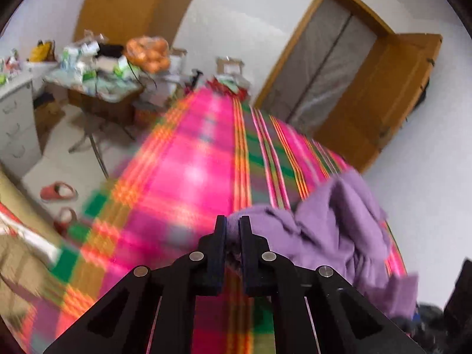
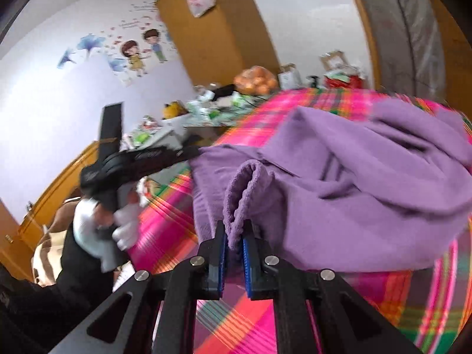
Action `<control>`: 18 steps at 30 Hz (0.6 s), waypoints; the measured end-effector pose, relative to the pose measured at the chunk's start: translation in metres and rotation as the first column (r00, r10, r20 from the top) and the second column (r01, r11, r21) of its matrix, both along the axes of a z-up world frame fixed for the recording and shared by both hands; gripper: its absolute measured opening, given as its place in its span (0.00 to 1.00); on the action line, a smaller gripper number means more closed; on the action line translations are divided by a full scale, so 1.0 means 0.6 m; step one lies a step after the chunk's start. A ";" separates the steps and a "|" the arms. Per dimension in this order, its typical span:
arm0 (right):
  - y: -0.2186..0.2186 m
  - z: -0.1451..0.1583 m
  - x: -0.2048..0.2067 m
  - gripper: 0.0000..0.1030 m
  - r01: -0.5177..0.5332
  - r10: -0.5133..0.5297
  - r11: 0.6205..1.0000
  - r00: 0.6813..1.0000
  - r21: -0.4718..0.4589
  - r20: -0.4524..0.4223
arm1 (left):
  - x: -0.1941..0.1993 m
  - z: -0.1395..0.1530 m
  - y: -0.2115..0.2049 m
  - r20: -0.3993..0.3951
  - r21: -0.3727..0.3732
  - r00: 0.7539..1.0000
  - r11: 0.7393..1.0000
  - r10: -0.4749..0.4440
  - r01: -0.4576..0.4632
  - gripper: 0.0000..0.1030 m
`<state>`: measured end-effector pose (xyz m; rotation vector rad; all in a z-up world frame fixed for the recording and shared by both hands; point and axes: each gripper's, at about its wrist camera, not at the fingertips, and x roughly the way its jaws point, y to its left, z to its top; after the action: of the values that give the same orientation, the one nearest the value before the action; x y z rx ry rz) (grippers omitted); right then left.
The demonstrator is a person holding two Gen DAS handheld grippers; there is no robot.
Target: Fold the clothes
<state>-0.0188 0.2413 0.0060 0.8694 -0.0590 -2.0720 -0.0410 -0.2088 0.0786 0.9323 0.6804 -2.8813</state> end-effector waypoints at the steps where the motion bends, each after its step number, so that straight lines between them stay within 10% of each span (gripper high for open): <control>1: -0.014 0.007 -0.001 0.10 -0.013 0.013 1.000 1.000 -0.018 -0.008 | -0.011 0.014 -0.011 -0.015 -0.014 1.000 1.000 0.014 -0.014 0.08; 6: -0.088 -0.012 -0.016 0.13 -0.100 0.100 0.995 0.995 -0.018 0.017 | -0.046 0.061 -0.065 -0.070 -0.101 0.994 0.991 0.082 -0.089 0.00; 11: -0.101 -0.081 -0.020 0.21 -0.174 0.167 0.984 0.977 0.047 0.133 | -0.097 -0.006 -0.138 0.072 -0.102 0.990 0.988 0.122 -0.114 0.00; 18: -0.014 -0.042 -0.016 0.40 -0.175 0.176 0.983 0.984 0.048 -0.018 | 0.004 -0.049 -0.099 0.063 0.022 0.998 1.000 -0.004 0.002 0.02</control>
<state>-0.0281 0.2330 -0.0191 0.8485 0.0753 -1.9243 -0.0385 -0.2680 0.0492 1.0228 0.7072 -2.8388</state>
